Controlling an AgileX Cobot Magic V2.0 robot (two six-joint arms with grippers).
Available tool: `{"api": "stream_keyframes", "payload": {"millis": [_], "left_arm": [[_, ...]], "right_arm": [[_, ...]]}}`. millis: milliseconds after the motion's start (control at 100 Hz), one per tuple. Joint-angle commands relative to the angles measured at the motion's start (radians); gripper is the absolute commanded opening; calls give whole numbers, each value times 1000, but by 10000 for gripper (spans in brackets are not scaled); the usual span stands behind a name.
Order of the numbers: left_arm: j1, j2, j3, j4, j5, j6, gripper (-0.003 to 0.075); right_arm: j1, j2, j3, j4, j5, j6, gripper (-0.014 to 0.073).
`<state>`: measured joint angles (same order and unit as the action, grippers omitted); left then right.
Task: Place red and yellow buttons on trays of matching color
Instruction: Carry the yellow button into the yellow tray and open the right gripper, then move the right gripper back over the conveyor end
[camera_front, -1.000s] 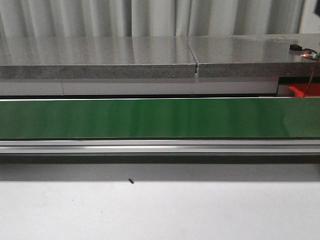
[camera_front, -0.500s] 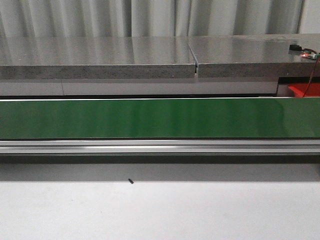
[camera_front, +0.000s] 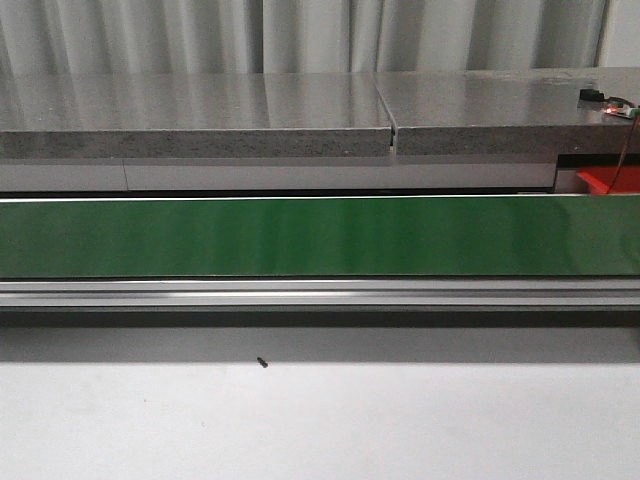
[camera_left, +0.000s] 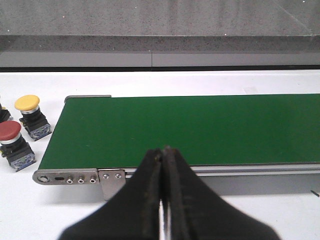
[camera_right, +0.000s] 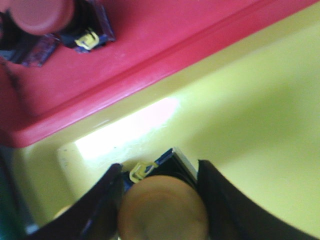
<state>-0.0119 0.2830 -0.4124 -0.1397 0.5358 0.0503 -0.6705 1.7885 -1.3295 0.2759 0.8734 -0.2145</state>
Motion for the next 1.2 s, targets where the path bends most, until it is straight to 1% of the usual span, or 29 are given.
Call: {"api": "stream_keyframes", "payload": {"millis": [0,170,460,490,530,580,610,680,750,850,1000,1090,1190], "left_arm": [[-9,7,-26,-12,-78,-5,-20],[-9,7,-26,-12,-78,-5,-20],[-9,7,-26,-12,-80,-5,-20],[-9,7,-26,-12,-80,-5,-20],[-9,7,-26,-12,-80,-5,-20],[-9,7,-26,-12,-80,-5,-20],[-9,7,-26,-12,-80,-5,-20],[-9,7,-26,-12,-80,-5,-20],[-9,7,-26,-12,-80,-5,-20],[-9,7,-26,-12,-80,-5,-20],[-9,7,-26,-12,-80,-5,-20],[-9,7,-26,-12,-80,-5,-20],[-9,7,-26,-12,-80,-5,-20]], "right_arm": [[-7,-32,-1,23,-70,-24,218],[-7,-1,12,24,-117,-42,218],[-6,40,13,24,-119,-44,227],[-6,40,13,24,-119,-44,244],[-6,40,11,24,-118,-45,292],[-6,37,11,24,-116,-45,369],[-6,37,11,24,-115,-45,429],[-6,31,11,24,-112,-45,531],[-6,18,10,24,-118,-45,581],[-6,-14,3,33,-131,-45,585],[-1,-90,-18,107,-138,-59,584],[26,-151,-18,154,-155,-104,584],[85,-222,-18,191,-185,-145,584]]}}
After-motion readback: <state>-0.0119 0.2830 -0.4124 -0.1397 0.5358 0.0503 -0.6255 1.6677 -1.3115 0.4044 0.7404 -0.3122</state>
